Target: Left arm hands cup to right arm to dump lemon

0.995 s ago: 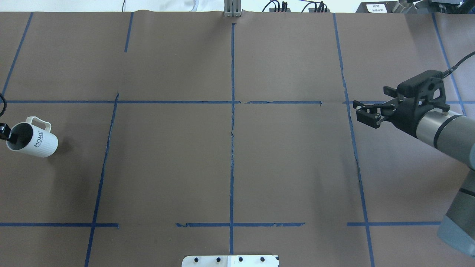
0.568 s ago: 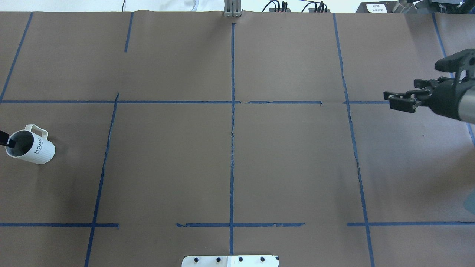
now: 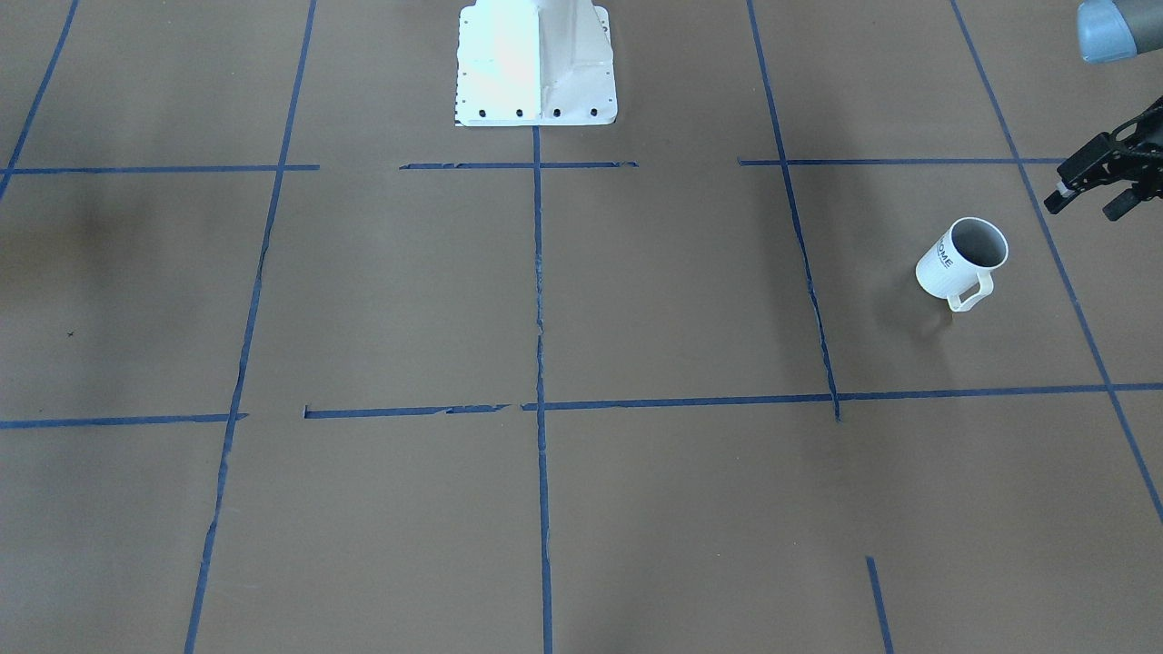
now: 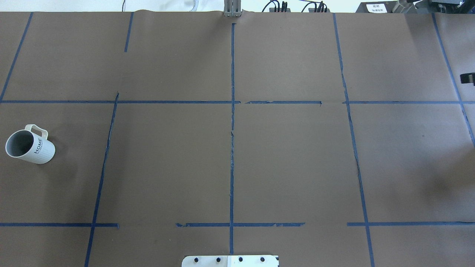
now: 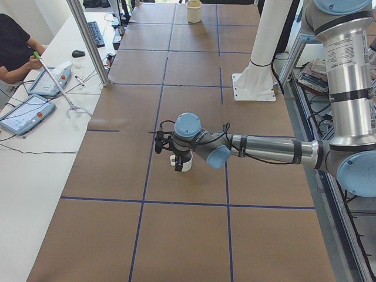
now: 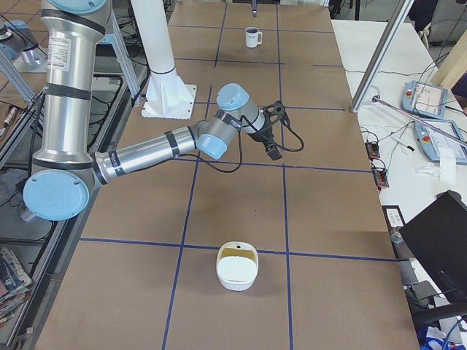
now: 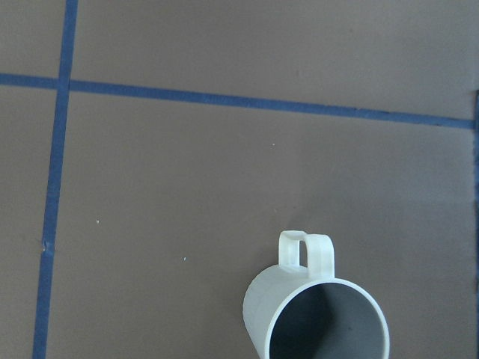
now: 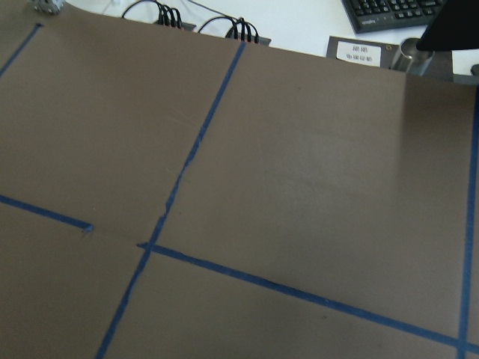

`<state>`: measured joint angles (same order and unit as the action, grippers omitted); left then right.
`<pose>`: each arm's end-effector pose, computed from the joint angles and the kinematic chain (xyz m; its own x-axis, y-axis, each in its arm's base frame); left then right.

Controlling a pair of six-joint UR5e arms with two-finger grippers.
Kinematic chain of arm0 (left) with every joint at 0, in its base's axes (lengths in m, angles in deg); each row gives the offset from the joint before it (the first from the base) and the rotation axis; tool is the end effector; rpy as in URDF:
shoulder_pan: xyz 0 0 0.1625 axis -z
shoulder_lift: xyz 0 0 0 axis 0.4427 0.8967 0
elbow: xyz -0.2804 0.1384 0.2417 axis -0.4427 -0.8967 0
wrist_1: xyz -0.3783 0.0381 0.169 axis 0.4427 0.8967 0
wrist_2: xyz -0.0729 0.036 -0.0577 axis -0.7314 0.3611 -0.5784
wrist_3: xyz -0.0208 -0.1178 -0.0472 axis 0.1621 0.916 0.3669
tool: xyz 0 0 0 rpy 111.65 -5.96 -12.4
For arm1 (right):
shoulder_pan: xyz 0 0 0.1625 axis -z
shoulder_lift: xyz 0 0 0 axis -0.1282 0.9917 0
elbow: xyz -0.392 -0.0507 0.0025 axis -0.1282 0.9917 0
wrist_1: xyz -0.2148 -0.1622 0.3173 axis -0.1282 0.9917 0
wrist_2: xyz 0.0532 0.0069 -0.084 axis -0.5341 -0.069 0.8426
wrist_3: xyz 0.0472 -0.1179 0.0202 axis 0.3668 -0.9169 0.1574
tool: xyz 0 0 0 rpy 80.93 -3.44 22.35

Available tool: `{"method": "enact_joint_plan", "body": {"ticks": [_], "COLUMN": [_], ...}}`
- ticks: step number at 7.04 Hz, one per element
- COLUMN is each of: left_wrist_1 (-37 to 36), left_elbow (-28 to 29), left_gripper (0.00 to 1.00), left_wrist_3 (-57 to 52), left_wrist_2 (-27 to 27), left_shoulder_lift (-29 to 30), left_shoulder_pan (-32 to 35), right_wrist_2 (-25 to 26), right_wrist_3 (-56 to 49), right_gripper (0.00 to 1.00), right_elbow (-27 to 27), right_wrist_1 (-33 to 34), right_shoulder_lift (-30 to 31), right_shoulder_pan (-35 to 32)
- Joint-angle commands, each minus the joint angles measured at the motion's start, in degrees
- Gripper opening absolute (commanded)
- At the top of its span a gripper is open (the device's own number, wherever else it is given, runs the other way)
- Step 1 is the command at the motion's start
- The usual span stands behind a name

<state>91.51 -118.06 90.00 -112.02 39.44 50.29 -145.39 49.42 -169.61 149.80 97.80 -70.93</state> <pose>0.0656 -0.4323 0.5433 0.5642 0.0441 -0.8245 0.1249 0.9825 0.1381 -0.0410 -0.4614 0.4325 0.6847 -0.2901 0.6686 -0.1141 0.8634 0.4915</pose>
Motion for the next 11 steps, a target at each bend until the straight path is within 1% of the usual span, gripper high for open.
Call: {"method": "enact_joint_plan", "body": {"ticks": [1, 2, 3, 4, 5, 6, 7, 8, 9, 11], "left_wrist_1": [-16.34, -29.33, -39.03, -46.0, -47.11, -47.13, -46.86, -45.99, -46.24, -46.25], "left_elbow": [-6.27, -9.96, -11.65, -12.8, -13.16, -12.29, -9.41, -6.34, -7.09, -6.14], "left_gripper": [1.0, 1.0, 1.0, 1.0, 1.0, 1.0, 1.0, 1.0, 1.0, 1.0], "left_wrist_3": [-14.38, -24.72, -30.57, -32.63, -35.78, -39.64, -40.2, -40.3, -39.25, -36.1], "left_wrist_2": [-0.74, -0.21, -0.21, -0.21, -0.29, -0.3, -0.21, -0.9, -0.21, -0.12], "left_shoulder_lift": [0.11, 0.89, 2.47, 2.48, 0.05, -2.41, -2.0, -1.65, -1.65, -1.91], "left_shoulder_pan": [5.32, 8.82, 11.82, 12.45, 13.51, 14.3, 17.53, 19.39, 19.4, 18.79], "right_wrist_2": [-5.19, -7.02, -8.61, -9.23, -9.15, -8.37, -8.45, -8.53, -8.36, -6.44], "right_wrist_3": [-18.41, -23.97, -24.63, -25.16, -25.17, -25.25, -25.43, -25.52, -25.34, -25.25], "right_gripper": [1.0, 1.0, 1.0, 1.0, 1.0, 1.0, 1.0, 1.0, 1.0, 1.0], "right_elbow": [-0.18, -0.01, -0.01, -0.18, -1.49, -0.72, 0.68, 0.7, 0.87, 1.31], "right_wrist_1": [14.74, 18.97, 26.41, 33.18, 37.6, 39.21, 39.05, 38.79, 38.44, 36.6], "right_shoulder_lift": [3.24, 4.75, 4.85, 5.02, 5.11, 7.29, 8.88, 9.94, 10.38, 10.56], "right_shoulder_pan": [-9.64, -12.29, -13.97, -14.77, -15.04, -14.78, -14.69, -13.82, -11.64, -10.82]}}
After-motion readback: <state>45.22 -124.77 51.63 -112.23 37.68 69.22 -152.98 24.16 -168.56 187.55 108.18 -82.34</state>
